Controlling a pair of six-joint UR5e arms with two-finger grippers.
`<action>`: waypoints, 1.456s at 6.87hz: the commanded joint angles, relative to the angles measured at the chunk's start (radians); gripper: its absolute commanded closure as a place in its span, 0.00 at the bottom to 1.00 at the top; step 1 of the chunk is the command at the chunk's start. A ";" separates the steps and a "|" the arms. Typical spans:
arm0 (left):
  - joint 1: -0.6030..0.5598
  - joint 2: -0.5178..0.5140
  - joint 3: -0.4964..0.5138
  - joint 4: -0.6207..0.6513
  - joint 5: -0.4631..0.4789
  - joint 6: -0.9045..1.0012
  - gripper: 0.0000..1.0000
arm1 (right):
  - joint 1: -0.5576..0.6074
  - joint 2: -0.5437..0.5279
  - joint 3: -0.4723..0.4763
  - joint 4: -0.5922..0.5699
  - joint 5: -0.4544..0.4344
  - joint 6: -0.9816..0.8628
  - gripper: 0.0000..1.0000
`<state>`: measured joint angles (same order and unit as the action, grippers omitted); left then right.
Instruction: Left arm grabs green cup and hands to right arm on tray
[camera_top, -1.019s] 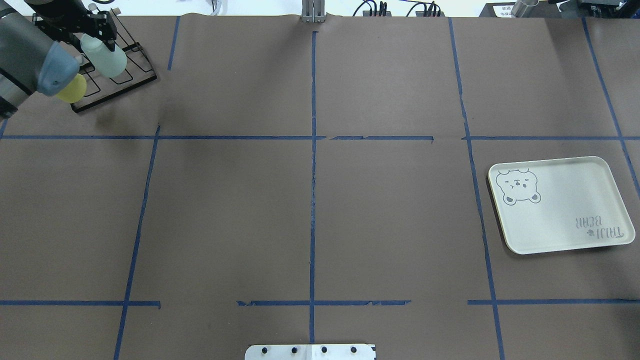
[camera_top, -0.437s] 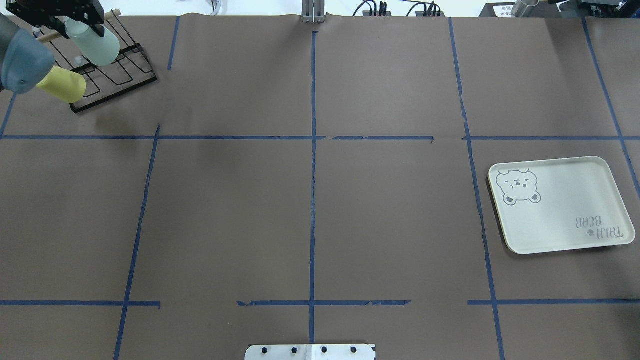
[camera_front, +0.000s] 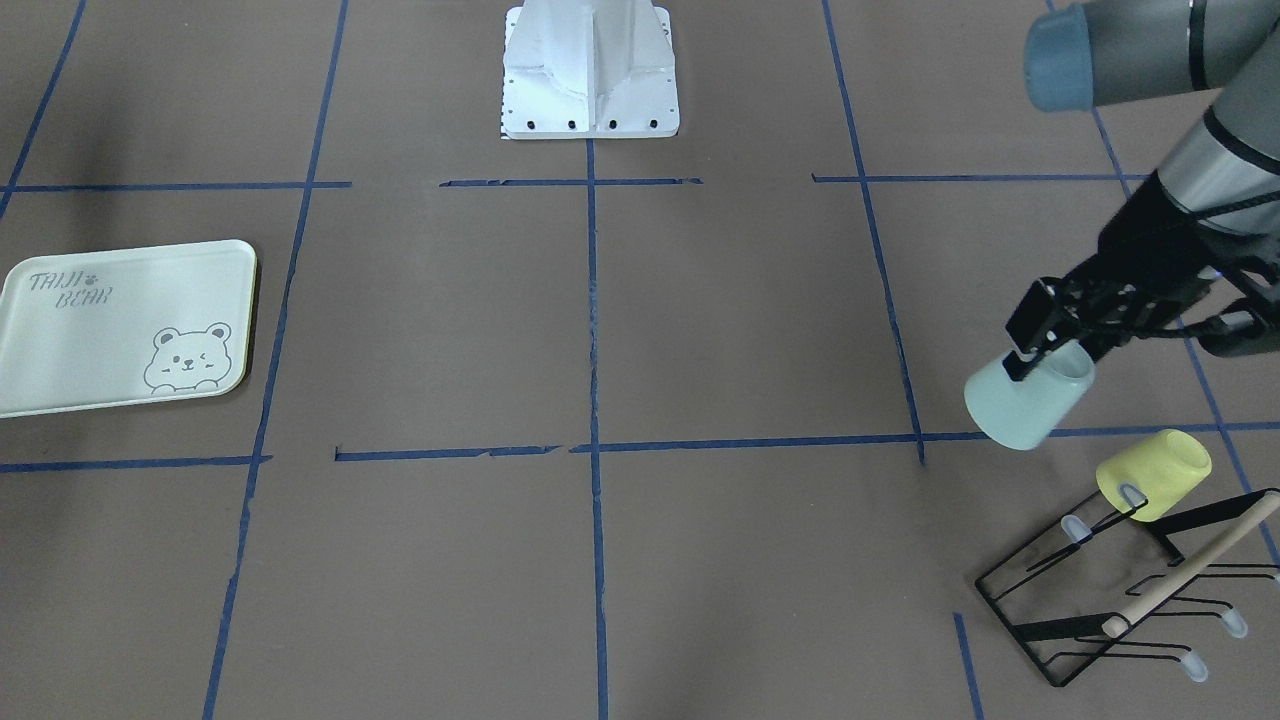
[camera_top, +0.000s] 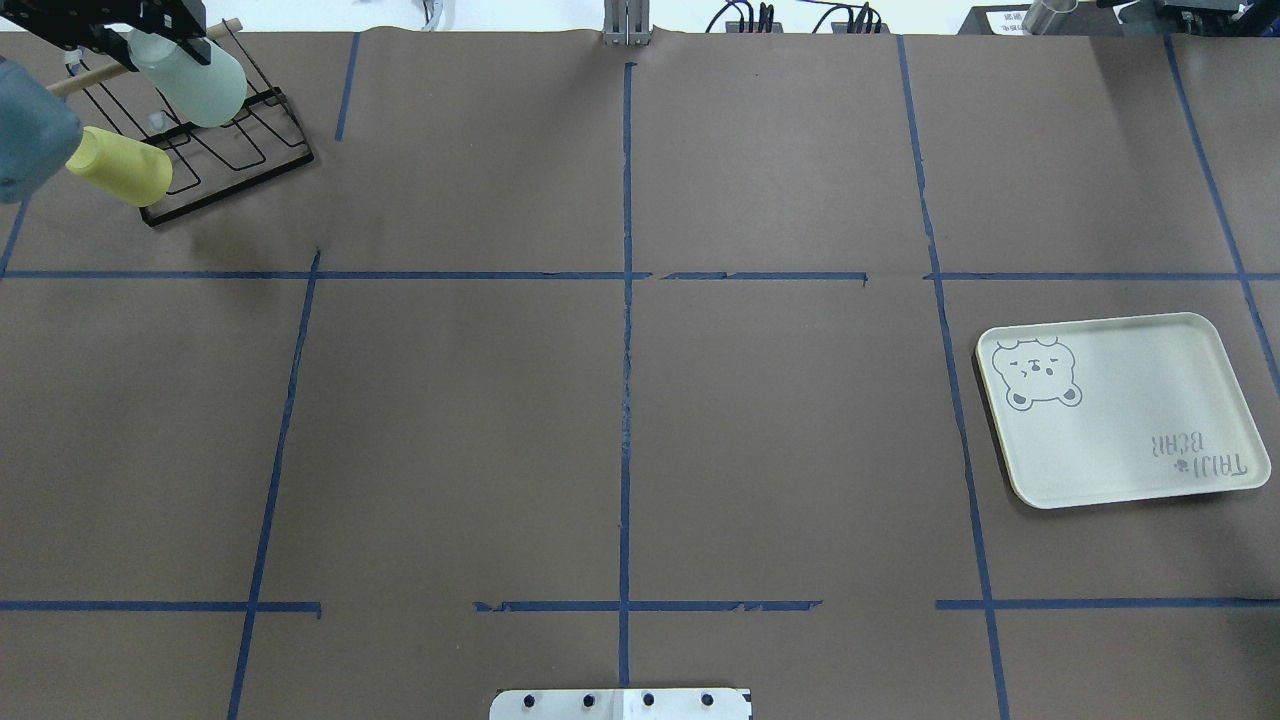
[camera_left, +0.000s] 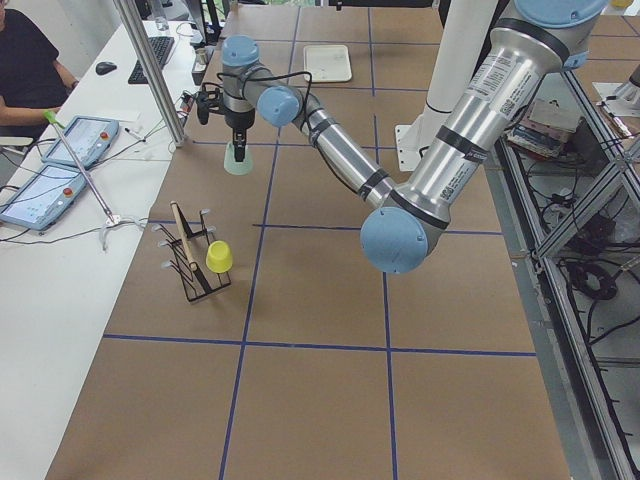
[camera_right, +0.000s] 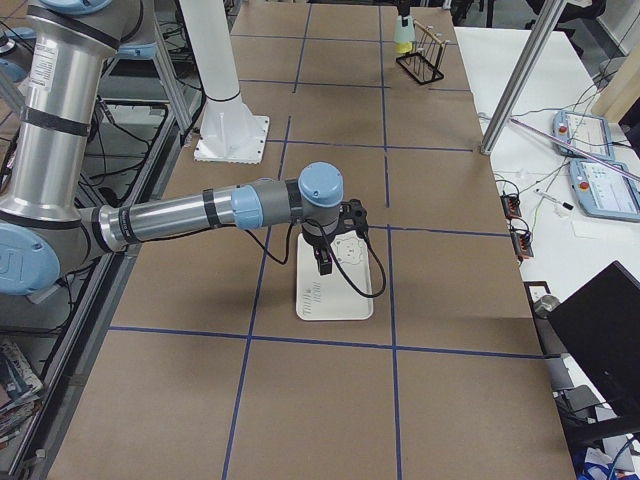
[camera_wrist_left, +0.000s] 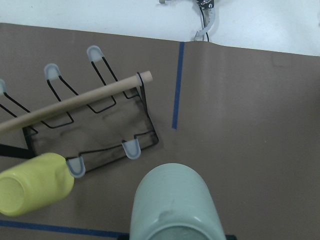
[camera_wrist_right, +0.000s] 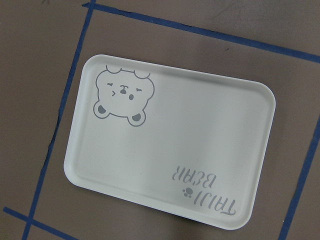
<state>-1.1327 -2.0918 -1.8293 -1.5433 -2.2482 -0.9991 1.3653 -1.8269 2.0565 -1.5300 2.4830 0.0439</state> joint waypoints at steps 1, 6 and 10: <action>0.127 0.003 -0.105 -0.020 -0.014 -0.191 1.00 | -0.159 0.071 -0.021 0.248 -0.007 0.396 0.00; 0.405 0.012 -0.061 -0.653 0.166 -0.702 1.00 | -0.409 0.295 -0.058 0.727 -0.055 1.157 0.00; 0.456 0.133 0.034 -1.318 0.168 -0.953 1.00 | -0.456 0.375 -0.064 1.160 -0.056 1.630 0.00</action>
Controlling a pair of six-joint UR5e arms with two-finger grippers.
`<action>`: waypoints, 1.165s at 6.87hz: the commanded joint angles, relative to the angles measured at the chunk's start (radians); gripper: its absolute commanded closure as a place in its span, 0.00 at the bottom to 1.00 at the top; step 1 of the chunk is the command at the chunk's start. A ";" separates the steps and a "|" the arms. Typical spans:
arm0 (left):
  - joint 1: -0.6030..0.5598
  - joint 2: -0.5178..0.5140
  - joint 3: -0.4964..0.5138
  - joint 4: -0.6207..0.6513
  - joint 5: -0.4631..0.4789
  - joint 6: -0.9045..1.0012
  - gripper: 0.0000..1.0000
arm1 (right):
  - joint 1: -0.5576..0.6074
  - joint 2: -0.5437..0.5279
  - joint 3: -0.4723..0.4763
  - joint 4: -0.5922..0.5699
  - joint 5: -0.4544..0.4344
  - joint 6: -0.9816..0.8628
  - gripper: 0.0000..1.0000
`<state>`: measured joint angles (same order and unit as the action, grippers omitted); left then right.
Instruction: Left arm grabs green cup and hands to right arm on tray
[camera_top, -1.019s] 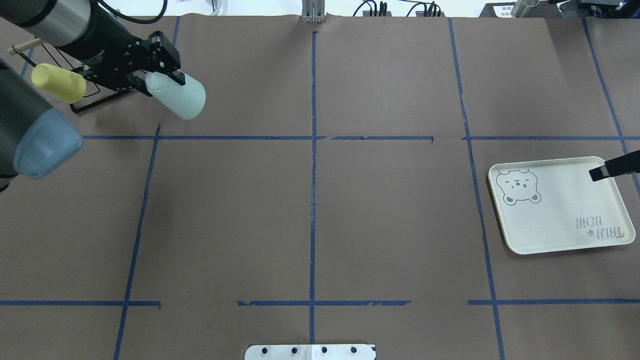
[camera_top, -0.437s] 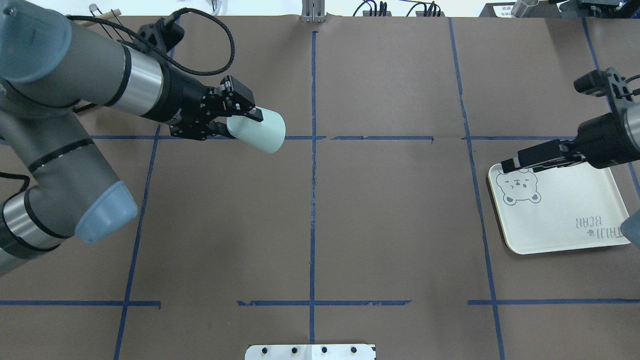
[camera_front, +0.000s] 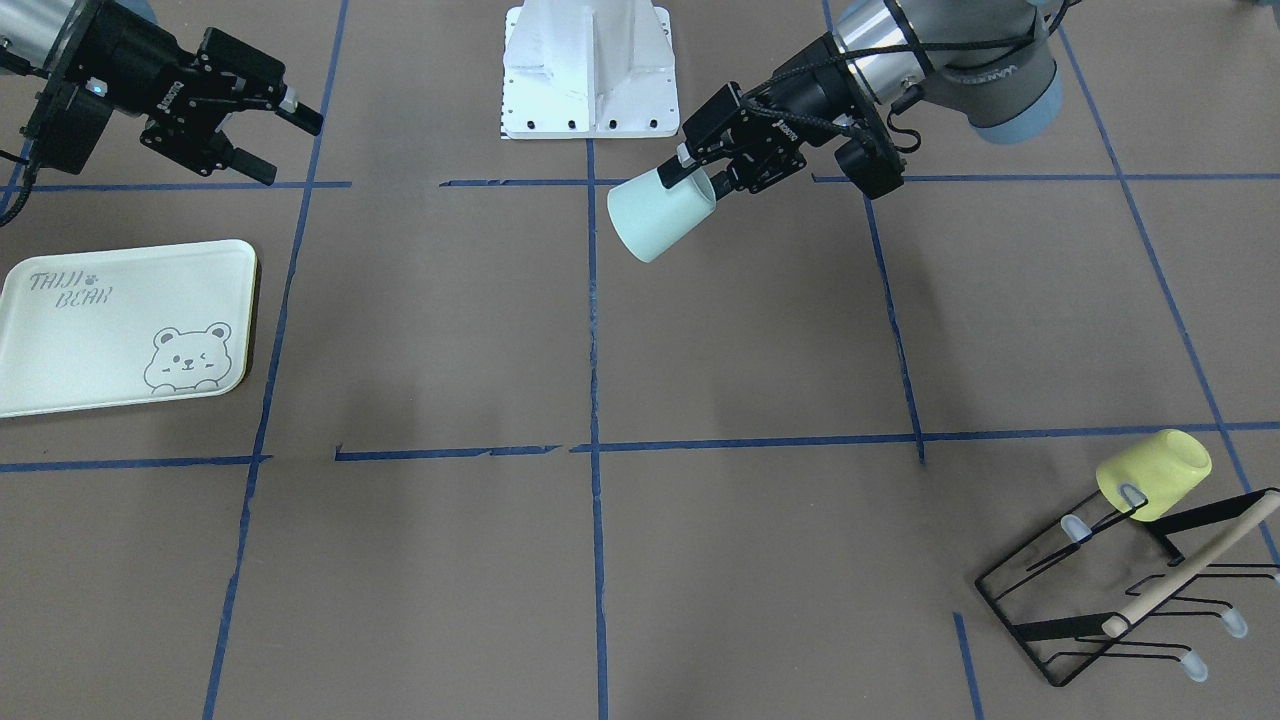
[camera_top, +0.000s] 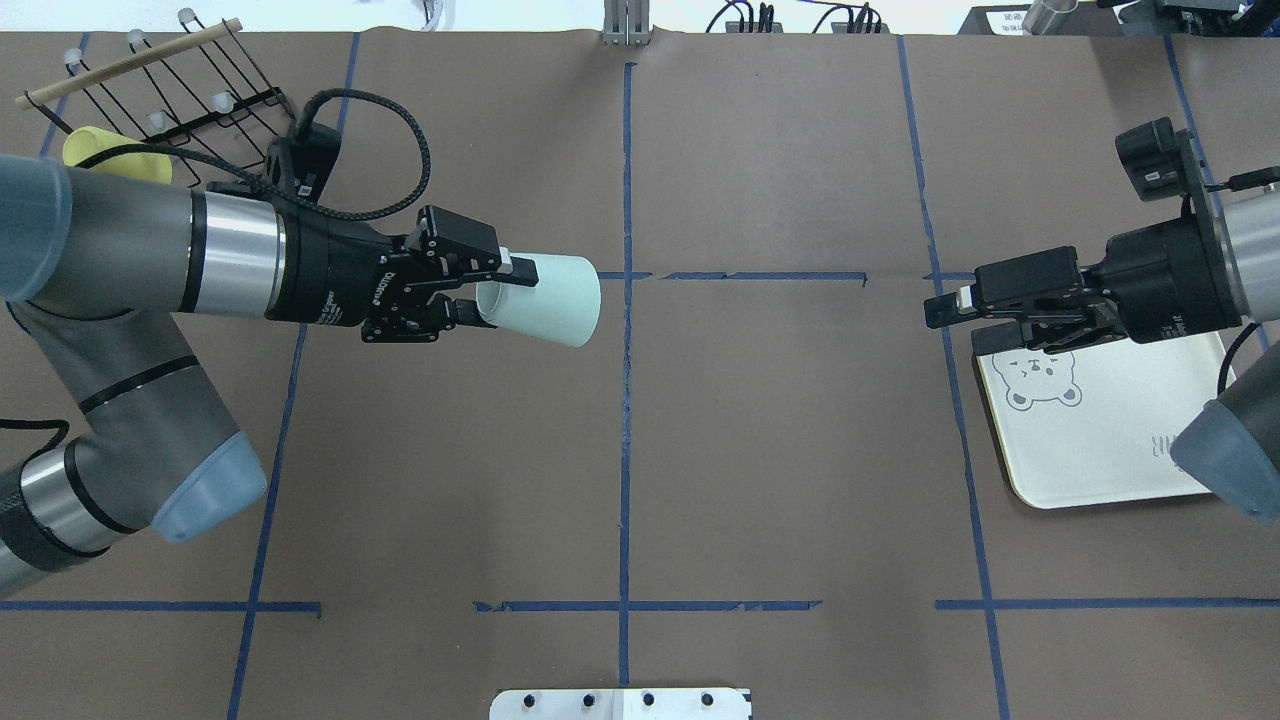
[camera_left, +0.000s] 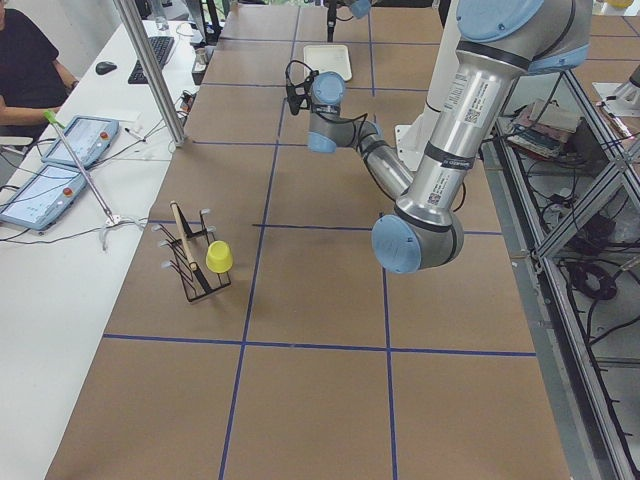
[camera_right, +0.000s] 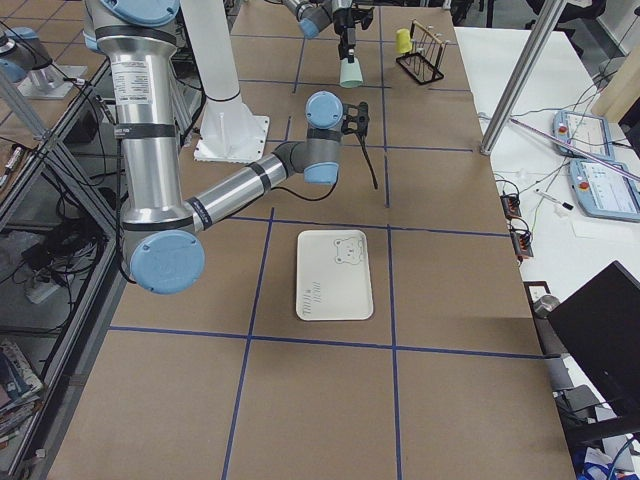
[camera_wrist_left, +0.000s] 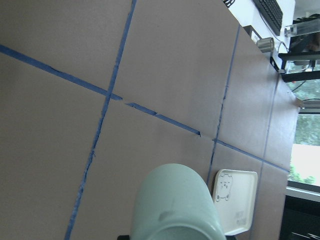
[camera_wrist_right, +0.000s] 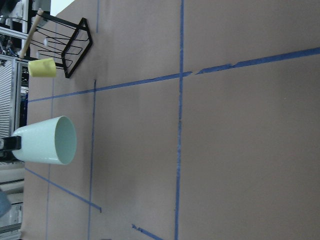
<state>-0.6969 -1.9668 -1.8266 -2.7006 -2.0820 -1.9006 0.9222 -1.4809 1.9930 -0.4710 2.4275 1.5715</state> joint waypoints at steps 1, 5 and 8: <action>0.045 -0.004 0.038 -0.294 0.003 -0.225 1.00 | -0.022 0.037 0.003 0.202 -0.001 0.176 0.00; 0.180 -0.004 0.082 -0.640 0.163 -0.344 1.00 | -0.296 0.134 0.001 0.514 -0.301 0.472 0.00; 0.186 -0.026 0.078 -0.668 0.165 -0.418 1.00 | -0.321 0.195 -0.005 0.500 -0.314 0.476 0.00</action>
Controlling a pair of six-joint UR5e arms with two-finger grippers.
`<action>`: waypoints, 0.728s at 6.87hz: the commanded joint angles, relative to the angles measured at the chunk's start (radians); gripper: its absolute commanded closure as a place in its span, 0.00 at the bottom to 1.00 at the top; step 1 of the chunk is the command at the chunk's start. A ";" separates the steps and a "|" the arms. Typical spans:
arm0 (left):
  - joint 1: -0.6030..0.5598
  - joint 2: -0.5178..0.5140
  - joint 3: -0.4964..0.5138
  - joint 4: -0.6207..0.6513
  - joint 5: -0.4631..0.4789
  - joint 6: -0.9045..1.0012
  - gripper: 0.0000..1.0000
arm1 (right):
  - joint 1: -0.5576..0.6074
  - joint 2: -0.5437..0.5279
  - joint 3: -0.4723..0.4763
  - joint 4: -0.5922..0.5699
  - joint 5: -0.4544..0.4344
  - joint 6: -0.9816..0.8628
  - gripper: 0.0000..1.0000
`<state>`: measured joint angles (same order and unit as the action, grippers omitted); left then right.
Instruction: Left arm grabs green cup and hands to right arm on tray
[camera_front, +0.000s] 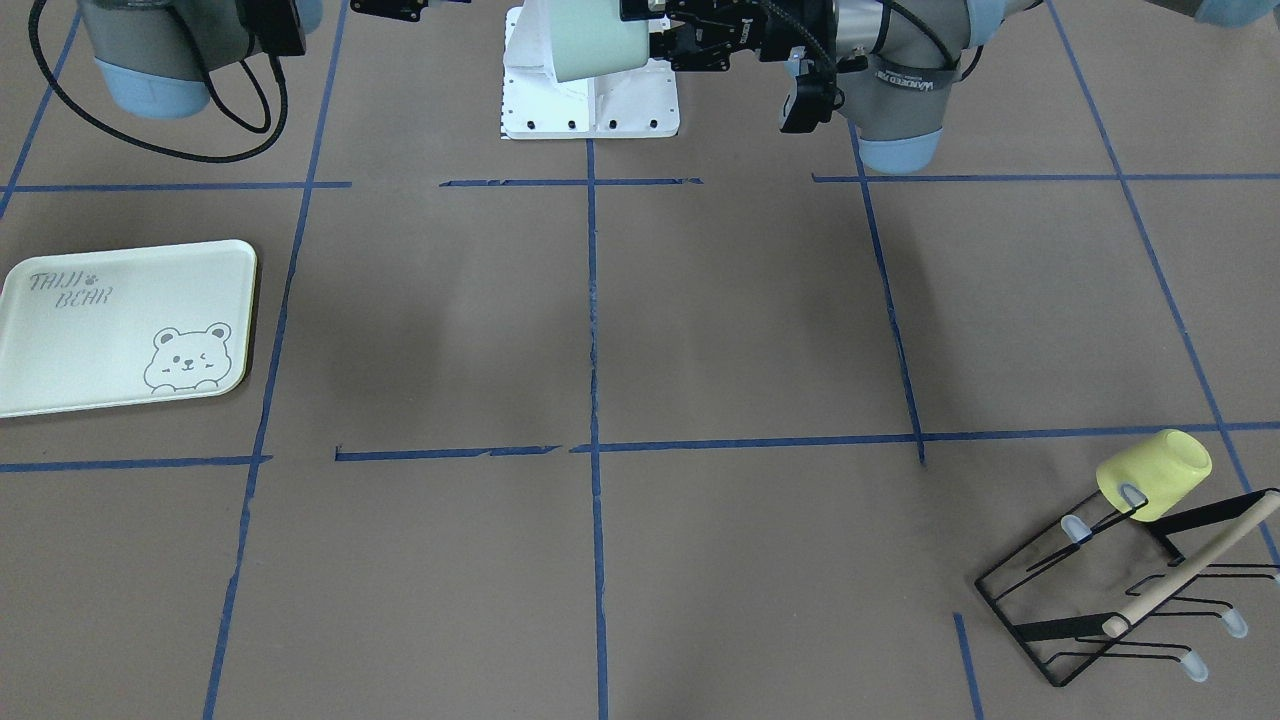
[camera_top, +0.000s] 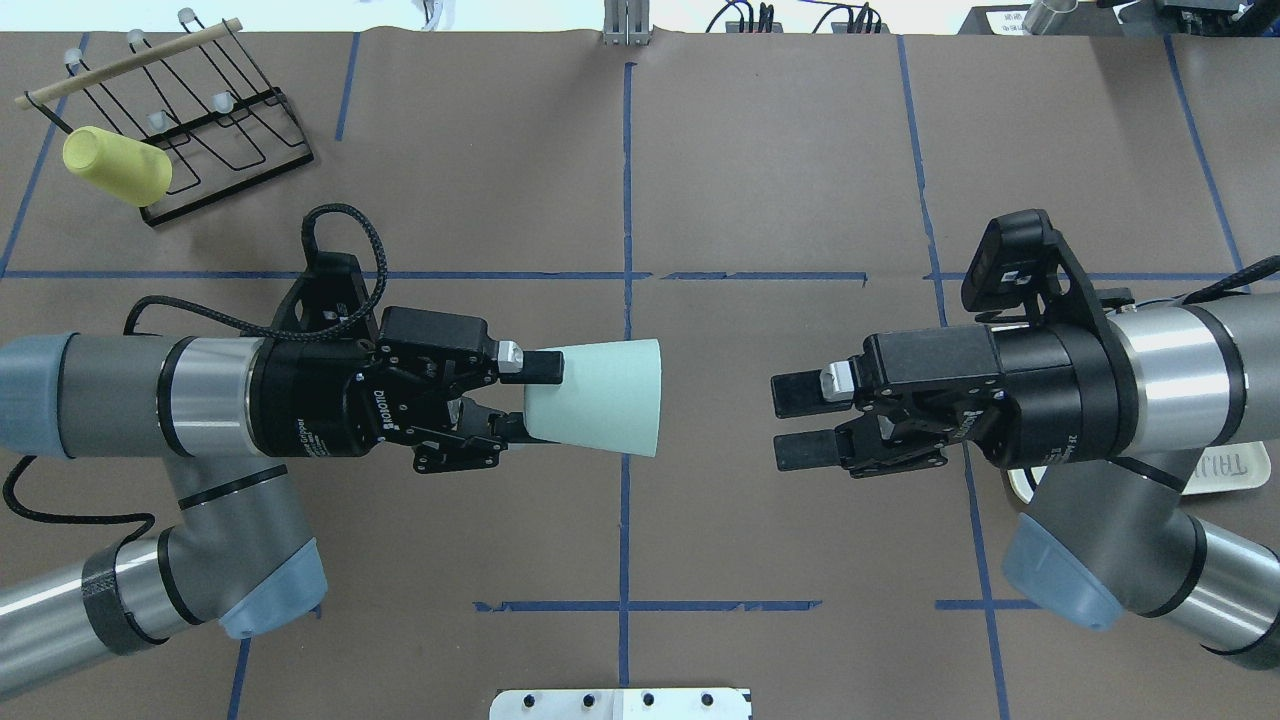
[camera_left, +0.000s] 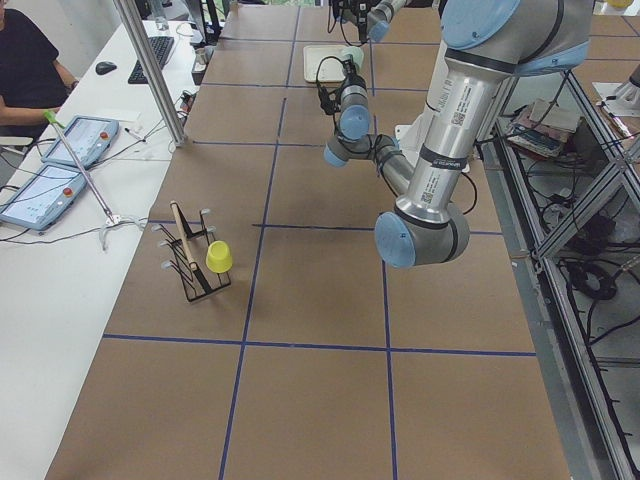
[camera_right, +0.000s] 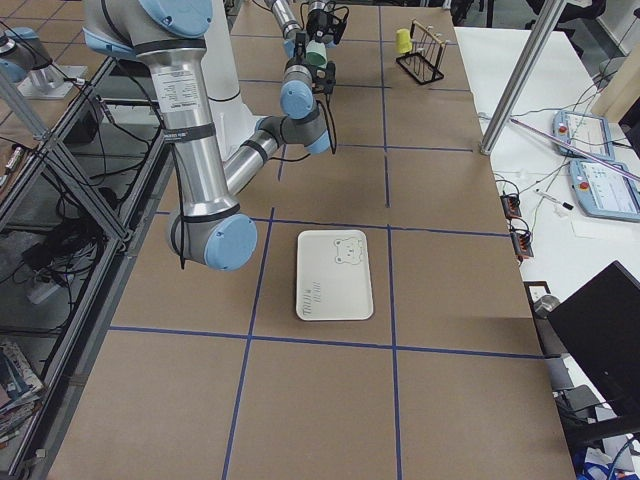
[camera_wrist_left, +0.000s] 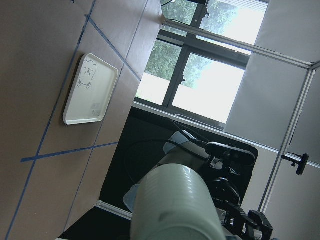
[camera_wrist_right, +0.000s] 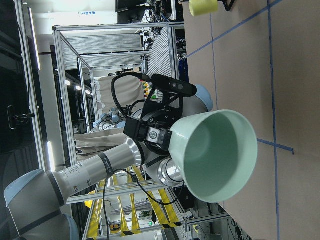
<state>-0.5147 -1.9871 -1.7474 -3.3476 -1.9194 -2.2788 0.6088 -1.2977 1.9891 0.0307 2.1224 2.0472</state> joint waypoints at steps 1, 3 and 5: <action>0.037 -0.006 -0.001 -0.048 0.002 -0.054 1.00 | -0.007 0.015 -0.003 -0.002 -0.027 0.001 0.00; 0.079 -0.025 -0.001 -0.050 0.043 -0.053 1.00 | -0.007 0.023 -0.001 -0.005 -0.061 -0.001 0.00; 0.088 -0.027 0.002 -0.049 0.089 -0.053 0.99 | -0.047 0.032 -0.001 -0.011 -0.155 -0.007 0.01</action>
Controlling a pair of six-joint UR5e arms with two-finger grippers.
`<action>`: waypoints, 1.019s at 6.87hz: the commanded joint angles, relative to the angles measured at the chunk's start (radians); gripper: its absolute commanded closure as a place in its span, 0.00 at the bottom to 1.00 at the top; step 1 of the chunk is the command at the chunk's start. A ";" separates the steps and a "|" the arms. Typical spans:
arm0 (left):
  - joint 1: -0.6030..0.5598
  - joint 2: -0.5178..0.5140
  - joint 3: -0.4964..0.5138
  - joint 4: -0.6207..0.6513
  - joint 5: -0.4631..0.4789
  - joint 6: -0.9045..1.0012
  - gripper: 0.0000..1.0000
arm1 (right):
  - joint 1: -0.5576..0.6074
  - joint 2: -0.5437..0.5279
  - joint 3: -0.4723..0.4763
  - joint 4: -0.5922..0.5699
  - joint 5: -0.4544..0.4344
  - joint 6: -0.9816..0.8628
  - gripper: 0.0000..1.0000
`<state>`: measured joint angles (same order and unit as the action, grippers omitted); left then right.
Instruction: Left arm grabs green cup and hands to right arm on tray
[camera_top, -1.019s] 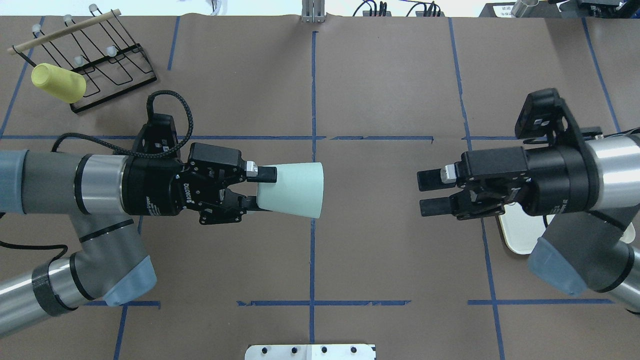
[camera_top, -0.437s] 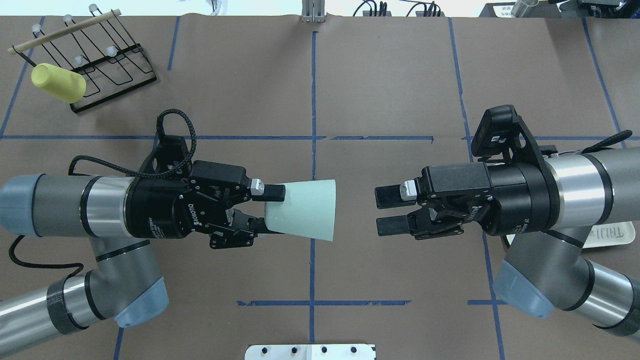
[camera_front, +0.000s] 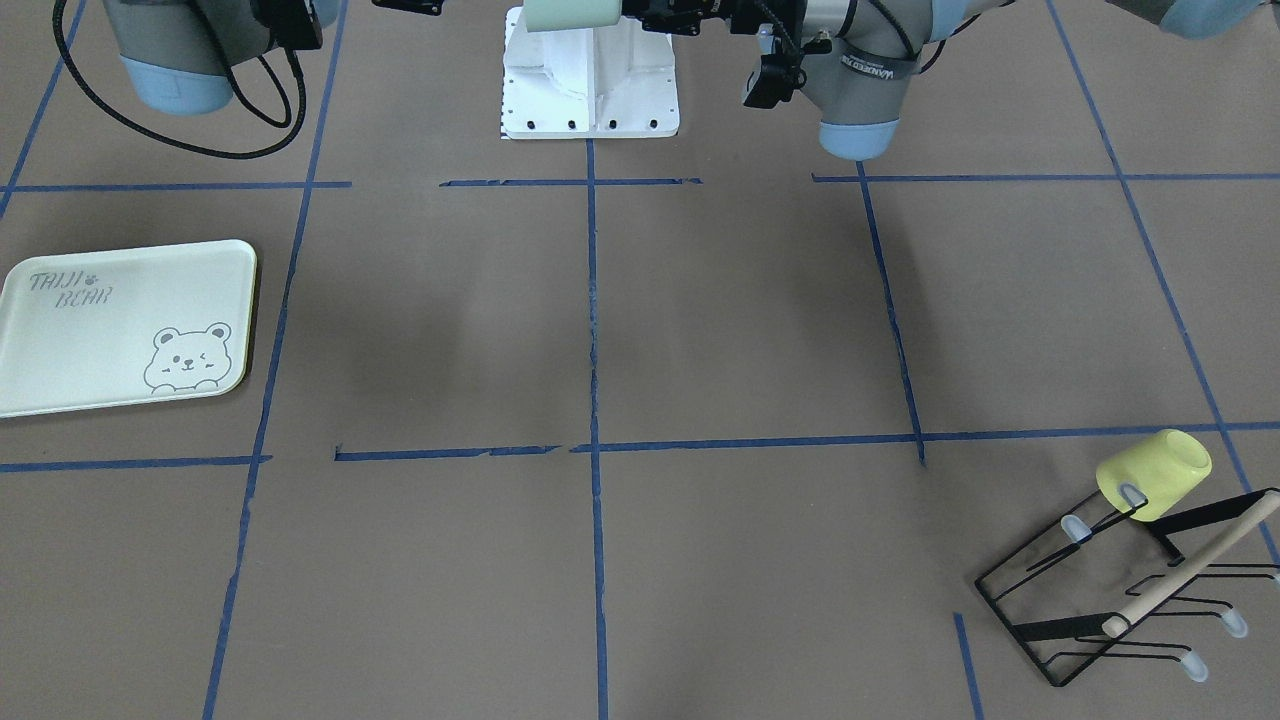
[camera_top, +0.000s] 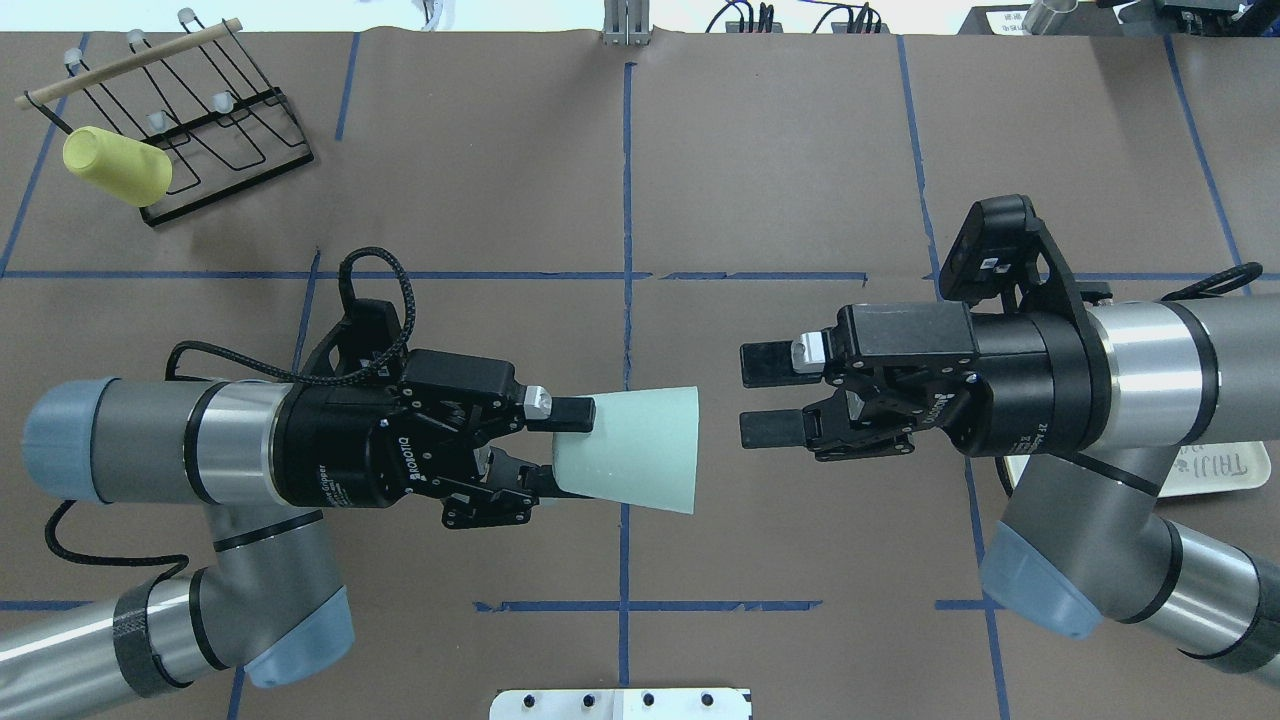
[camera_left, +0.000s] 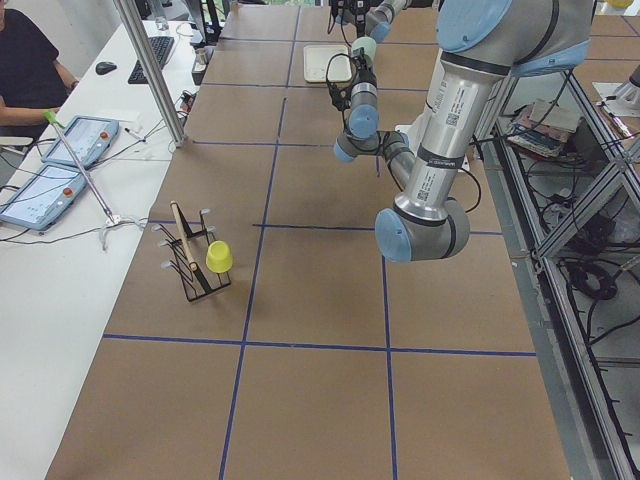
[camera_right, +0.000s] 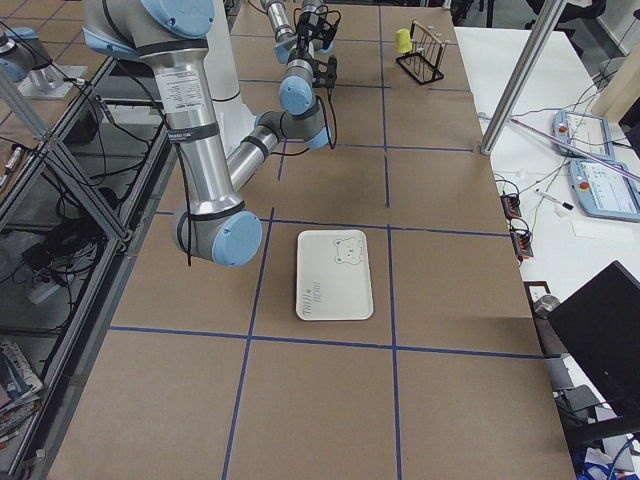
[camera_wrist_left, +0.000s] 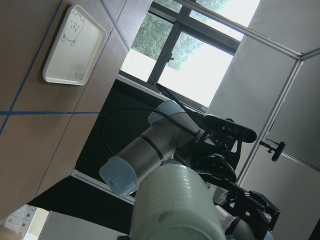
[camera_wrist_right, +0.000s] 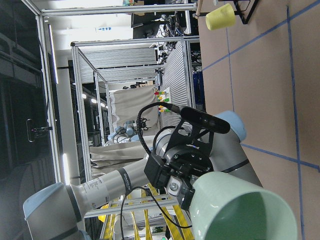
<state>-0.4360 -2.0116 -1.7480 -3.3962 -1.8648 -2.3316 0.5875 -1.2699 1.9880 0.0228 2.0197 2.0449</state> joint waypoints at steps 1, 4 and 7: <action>0.014 -0.003 0.004 0.000 0.045 0.001 0.99 | -0.050 0.009 -0.001 -0.001 -0.073 -0.008 0.01; 0.042 -0.004 0.004 -0.002 0.072 0.001 0.99 | -0.060 0.012 -0.011 -0.003 -0.091 -0.029 0.02; 0.068 -0.007 0.004 -0.002 0.110 0.001 0.99 | -0.064 0.012 -0.018 -0.003 -0.114 -0.041 0.29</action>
<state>-0.3760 -2.0175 -1.7441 -3.3981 -1.7699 -2.3305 0.5246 -1.2572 1.9725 0.0199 1.9097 2.0092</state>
